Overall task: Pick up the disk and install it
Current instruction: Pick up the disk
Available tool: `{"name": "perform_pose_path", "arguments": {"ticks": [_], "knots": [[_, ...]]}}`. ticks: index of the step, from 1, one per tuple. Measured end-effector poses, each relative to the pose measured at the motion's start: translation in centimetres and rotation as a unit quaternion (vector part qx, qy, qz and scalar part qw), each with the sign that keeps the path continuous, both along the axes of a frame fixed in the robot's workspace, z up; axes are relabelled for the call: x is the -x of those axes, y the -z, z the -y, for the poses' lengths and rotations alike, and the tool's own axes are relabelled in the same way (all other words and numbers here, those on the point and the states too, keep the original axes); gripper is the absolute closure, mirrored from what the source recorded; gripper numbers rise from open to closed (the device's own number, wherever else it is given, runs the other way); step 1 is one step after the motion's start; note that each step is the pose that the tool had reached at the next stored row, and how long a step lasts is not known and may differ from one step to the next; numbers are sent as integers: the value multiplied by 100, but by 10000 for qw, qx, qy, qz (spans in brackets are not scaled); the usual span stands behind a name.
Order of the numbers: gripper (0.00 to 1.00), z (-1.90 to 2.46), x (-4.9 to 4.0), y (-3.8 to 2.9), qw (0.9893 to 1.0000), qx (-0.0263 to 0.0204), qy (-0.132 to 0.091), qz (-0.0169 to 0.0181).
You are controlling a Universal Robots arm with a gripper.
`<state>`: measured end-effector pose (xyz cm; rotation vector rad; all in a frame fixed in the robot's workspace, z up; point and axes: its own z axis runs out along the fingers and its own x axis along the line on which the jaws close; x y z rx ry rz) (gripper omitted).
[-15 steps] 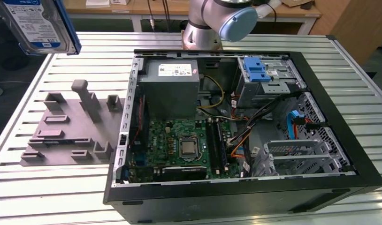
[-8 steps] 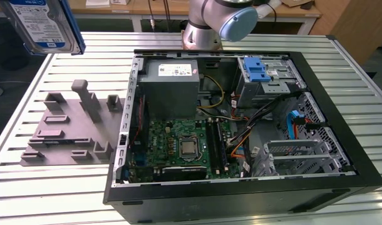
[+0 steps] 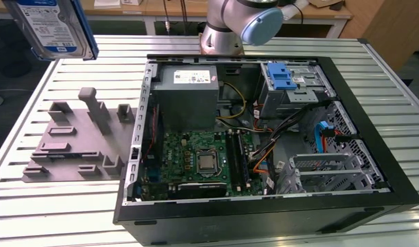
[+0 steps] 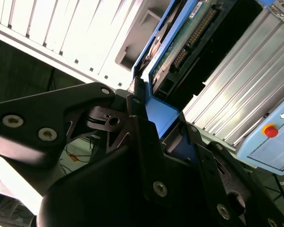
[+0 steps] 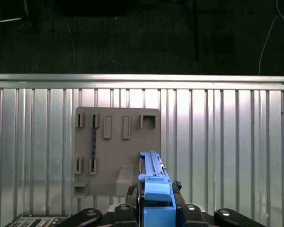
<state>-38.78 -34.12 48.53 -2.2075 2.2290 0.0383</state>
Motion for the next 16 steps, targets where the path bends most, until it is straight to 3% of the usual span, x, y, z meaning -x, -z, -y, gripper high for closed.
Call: {"name": "perform_pose_path", "arguments": {"ticks": [16], "knots": [[64, 0, -114, 0, 10000, 0, 0, 0]]}}
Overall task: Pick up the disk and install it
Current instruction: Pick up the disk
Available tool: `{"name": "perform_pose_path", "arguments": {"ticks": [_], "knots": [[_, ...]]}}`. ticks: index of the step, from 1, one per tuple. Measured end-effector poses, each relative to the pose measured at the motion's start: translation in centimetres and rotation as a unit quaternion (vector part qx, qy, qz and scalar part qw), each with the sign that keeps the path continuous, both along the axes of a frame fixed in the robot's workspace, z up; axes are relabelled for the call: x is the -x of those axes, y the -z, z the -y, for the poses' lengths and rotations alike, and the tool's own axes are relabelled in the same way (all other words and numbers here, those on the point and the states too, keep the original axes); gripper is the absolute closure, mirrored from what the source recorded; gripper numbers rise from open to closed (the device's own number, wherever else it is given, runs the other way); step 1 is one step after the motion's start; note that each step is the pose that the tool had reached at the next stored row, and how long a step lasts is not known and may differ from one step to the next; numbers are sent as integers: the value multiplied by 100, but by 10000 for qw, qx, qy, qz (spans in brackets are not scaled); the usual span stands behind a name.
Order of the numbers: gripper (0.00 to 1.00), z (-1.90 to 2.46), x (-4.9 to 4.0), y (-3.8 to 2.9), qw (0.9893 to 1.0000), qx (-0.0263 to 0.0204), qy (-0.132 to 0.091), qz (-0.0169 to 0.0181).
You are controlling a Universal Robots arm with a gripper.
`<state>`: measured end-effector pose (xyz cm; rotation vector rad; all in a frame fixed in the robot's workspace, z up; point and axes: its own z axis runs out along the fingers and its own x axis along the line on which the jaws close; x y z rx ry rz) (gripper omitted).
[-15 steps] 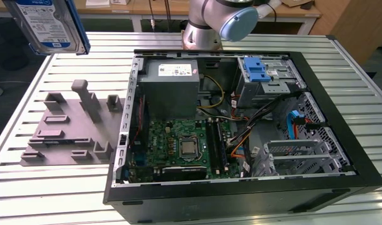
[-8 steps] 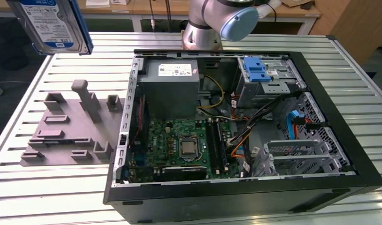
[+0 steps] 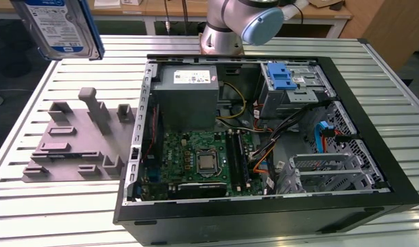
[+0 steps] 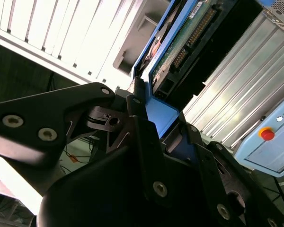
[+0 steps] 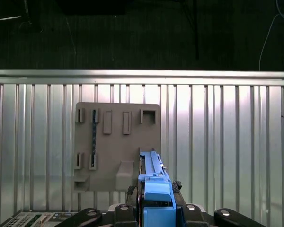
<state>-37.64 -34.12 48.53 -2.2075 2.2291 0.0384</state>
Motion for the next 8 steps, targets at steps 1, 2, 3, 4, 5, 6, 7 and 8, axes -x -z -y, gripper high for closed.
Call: {"name": "perform_pose_path", "arguments": {"ticks": [1, 2, 3, 4, 5, 6, 7, 8], "knots": [[64, 0, -5, 0, 10000, 0, 0, 0], [64, 0, -10, 0, 10000, 0, 0, 0], [64, 0, -15, 1, 10000, 0, 0, 1], [64, 0, -21, 0, 10000, 0, 0, 0], [64, 0, -25, 0, 10000, 0, 0, 0], [64, 0, -29, 0, 10000, 0, 0, 0], [64, 0, -33, 0, 10000, 0, 0, 0], [64, 0, -37, 0, 10000, 0, 0, 0]]}}
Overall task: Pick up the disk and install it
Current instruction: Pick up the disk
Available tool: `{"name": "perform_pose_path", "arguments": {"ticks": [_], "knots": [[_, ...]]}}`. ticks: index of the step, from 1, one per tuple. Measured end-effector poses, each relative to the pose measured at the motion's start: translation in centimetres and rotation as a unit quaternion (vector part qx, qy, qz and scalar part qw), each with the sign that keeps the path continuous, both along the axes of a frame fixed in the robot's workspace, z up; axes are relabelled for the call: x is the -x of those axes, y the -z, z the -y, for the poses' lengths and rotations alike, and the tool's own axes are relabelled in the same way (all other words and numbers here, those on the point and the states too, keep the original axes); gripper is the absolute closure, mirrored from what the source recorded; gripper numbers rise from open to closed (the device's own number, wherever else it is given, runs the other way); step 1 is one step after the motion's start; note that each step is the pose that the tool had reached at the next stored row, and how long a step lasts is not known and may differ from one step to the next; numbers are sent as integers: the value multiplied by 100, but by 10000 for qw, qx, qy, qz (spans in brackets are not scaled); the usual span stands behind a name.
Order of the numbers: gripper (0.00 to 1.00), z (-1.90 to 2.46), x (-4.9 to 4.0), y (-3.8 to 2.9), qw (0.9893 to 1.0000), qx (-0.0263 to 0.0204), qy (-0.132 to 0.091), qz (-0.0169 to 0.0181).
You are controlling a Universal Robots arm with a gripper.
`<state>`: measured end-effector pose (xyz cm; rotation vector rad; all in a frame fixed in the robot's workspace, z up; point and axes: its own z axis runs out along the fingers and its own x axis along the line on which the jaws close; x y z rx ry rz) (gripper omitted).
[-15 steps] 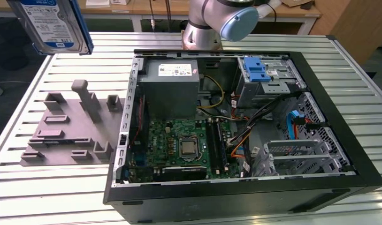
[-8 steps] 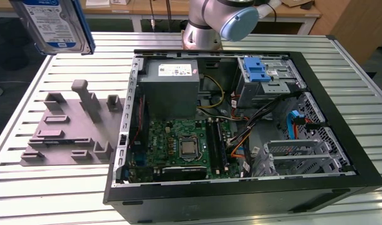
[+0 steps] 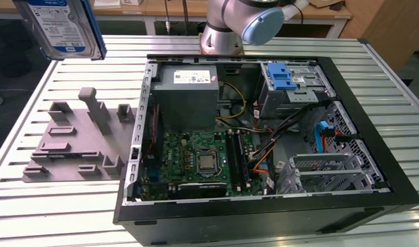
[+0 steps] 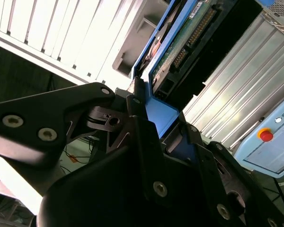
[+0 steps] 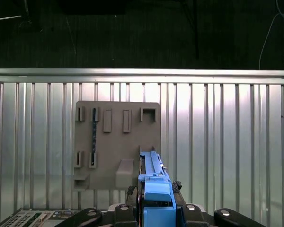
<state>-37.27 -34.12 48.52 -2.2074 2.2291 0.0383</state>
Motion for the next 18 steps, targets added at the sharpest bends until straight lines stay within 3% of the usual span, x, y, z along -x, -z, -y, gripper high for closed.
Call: {"name": "perform_pose_path", "arguments": {"ticks": [18], "knots": [[64, 0, -41, 0, 10000, 0, 0, 0]]}}
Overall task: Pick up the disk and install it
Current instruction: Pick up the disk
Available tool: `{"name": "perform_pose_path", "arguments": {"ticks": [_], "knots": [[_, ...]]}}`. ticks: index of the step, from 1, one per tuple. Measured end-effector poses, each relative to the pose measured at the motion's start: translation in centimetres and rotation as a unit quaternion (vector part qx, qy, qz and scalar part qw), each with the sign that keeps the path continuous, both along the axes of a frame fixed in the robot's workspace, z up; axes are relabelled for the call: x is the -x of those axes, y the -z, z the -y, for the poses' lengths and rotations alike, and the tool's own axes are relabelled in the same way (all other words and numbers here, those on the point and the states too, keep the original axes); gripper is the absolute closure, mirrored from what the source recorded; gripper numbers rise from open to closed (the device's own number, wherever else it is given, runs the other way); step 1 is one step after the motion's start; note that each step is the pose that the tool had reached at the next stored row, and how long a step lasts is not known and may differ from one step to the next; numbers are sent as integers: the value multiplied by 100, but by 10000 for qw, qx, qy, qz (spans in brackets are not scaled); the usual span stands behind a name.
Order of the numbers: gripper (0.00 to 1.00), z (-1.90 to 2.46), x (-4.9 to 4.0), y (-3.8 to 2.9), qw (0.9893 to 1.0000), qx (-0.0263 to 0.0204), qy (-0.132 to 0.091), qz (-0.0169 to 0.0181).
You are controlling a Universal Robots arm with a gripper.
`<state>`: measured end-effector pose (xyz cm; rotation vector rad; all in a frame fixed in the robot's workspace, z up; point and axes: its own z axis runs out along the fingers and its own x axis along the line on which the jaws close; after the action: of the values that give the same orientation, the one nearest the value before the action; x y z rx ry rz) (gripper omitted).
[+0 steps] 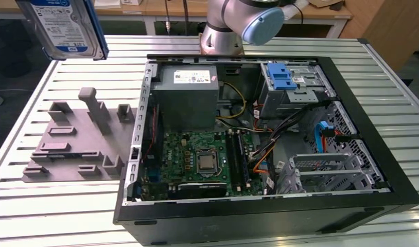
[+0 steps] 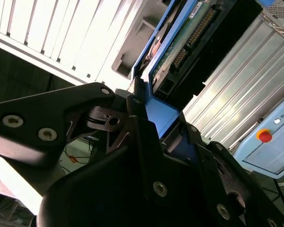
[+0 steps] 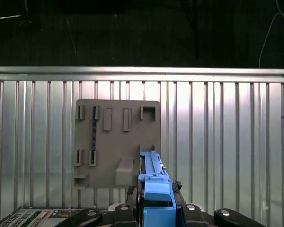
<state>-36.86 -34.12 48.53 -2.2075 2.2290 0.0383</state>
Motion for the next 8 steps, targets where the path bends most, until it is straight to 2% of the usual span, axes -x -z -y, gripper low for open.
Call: {"name": "perform_pose_path", "arguments": {"ticks": [8], "knots": [[64, 0, -120, 0, 10000, 0, 0, 0]]}}
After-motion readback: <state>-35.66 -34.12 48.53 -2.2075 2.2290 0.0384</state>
